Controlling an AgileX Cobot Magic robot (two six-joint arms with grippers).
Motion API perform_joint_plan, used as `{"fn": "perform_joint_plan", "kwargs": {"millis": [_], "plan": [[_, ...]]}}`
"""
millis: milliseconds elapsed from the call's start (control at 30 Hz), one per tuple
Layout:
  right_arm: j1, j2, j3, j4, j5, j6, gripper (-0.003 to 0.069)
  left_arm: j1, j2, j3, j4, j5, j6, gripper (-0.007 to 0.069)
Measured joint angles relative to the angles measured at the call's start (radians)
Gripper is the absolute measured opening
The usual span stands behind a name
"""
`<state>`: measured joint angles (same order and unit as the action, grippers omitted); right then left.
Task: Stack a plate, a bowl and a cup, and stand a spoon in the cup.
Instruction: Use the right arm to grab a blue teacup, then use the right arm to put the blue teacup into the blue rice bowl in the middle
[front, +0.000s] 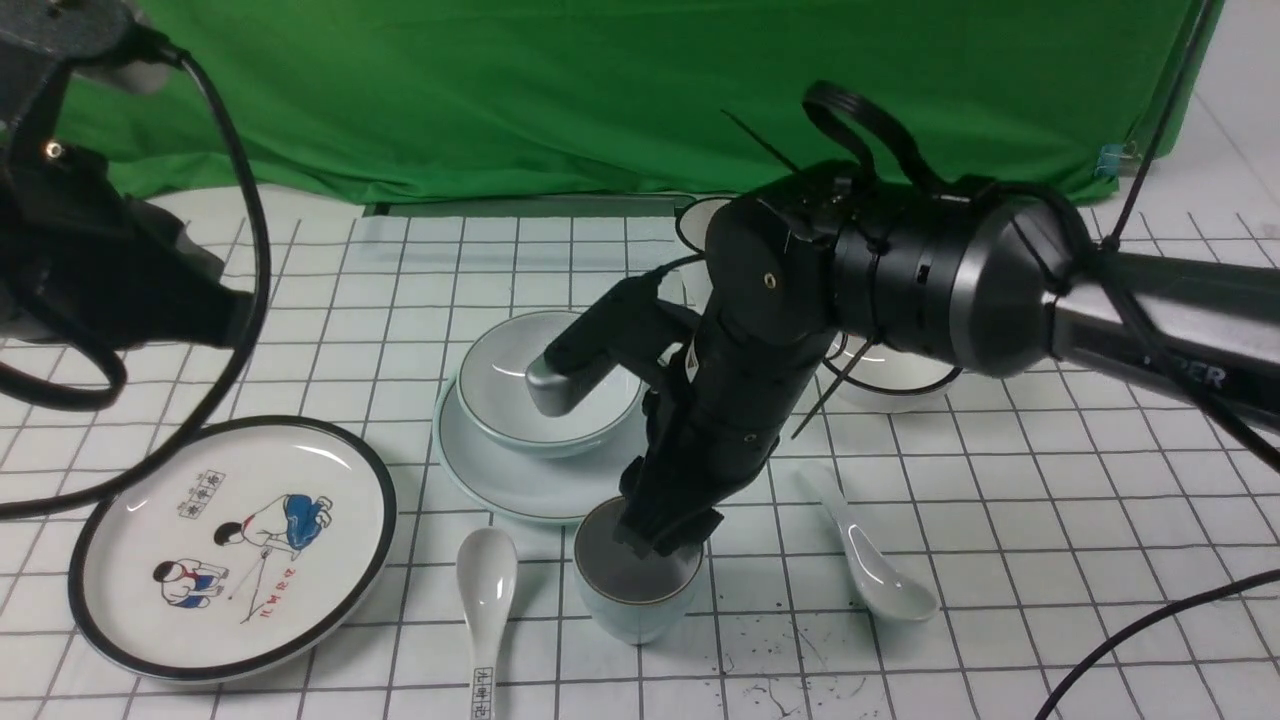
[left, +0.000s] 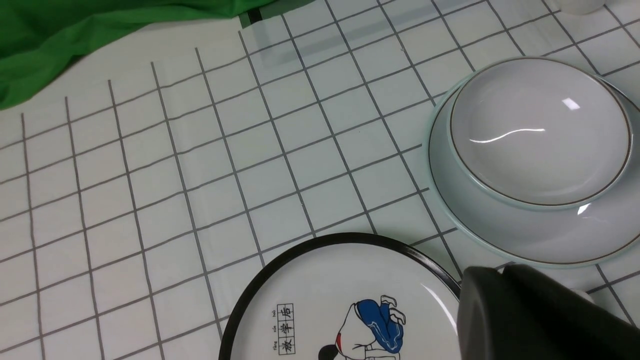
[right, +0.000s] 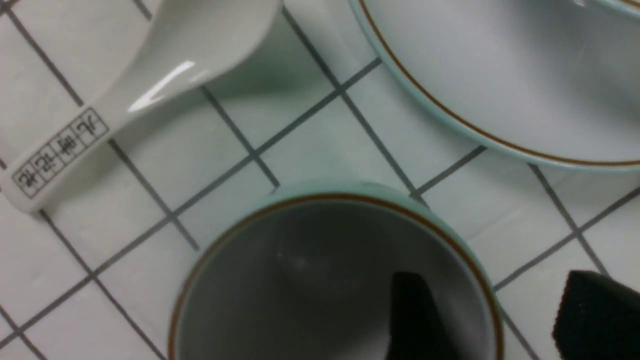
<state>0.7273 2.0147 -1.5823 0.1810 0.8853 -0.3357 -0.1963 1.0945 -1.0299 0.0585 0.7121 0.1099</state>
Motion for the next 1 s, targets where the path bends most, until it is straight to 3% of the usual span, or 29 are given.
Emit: {"fn": "perform_joint_plan", "kwargs": {"millis": [33,100,133,300,633,1000], "plan": [[0.000,0.000,0.000,0.000,0.000,0.000,0.0297,0.000,0.000,0.000,0.000,0.000,0.000,-0.0029],[0.001,0.004,0.001,0.002,0.006,-0.001,0.0113,0.000,0.000,0.000,0.000,0.000,0.000,-0.0029],[0.001,0.004,-0.009,0.006,0.022,-0.004,0.0087,0.000,0.000,0.000,0.000,0.000,0.000,-0.0029],[0.001,0.002,-0.111,-0.002,0.100,-0.022,0.0091,0.000,0.000,0.000,0.000,0.000,0.000,-0.0029],[-0.050,0.074,-0.551,0.000,0.133,-0.024,0.0091,0.000,0.000,0.000,-0.005,-0.001,0.000,-0.0029],[-0.061,0.316,-0.654,-0.001,0.106,0.044,0.0091,0.000,0.000,0.000,-0.005,-0.001,0.000,-0.0029]]}}
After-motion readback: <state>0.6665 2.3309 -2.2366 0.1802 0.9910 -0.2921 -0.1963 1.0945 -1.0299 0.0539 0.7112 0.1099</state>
